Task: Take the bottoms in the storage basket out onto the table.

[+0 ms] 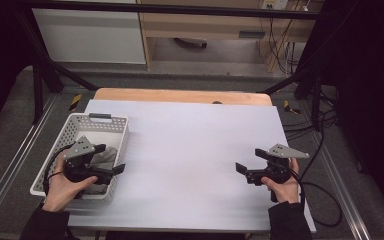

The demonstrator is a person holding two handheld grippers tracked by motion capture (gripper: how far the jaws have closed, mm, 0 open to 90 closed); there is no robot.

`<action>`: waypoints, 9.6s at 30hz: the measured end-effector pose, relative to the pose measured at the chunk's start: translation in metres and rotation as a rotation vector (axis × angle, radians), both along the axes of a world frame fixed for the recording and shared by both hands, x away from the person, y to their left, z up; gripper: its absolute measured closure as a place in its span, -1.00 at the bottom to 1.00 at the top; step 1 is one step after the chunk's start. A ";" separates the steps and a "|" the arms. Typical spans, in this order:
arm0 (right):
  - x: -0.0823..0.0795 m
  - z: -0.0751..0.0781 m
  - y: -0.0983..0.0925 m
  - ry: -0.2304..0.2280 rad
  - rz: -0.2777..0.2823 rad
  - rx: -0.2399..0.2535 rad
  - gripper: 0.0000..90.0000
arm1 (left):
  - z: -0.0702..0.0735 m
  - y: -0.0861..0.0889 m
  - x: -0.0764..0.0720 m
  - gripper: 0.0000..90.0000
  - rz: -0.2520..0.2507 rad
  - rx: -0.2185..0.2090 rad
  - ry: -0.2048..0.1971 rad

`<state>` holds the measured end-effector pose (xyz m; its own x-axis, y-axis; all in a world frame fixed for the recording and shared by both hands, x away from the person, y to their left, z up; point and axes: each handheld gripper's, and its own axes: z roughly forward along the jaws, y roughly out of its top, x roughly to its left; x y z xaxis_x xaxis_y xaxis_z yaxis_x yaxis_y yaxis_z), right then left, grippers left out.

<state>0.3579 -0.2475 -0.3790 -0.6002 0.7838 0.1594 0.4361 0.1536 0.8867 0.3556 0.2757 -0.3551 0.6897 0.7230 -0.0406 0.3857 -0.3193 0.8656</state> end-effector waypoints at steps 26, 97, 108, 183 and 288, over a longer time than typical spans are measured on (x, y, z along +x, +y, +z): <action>-0.001 -0.001 0.002 -0.018 -0.018 -0.010 -0.92 | 0.004 0.005 -0.002 -0.96 0.003 0.002 -0.001; 0.000 -0.003 0.001 0.003 -0.018 -0.015 -0.92 | -0.021 0.063 0.012 -0.97 0.206 0.175 0.187; 0.000 -0.004 0.001 0.004 -0.016 -0.018 -0.92 | -0.025 0.057 0.015 -0.95 0.216 0.237 0.226; 0.000 -0.003 0.001 0.017 -0.013 -0.010 -0.90 | -0.031 0.046 0.020 0.50 0.196 0.266 0.339; 0.001 -0.005 -0.002 0.021 -0.018 -0.010 -0.90 | 0.020 0.065 -0.002 0.61 0.224 0.125 0.199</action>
<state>0.3586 -0.2490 -0.3838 -0.5826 0.7960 0.1641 0.4576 0.1544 0.8756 0.3539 0.3404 -0.3355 0.5005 0.8637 -0.0597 0.6159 -0.3068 0.7256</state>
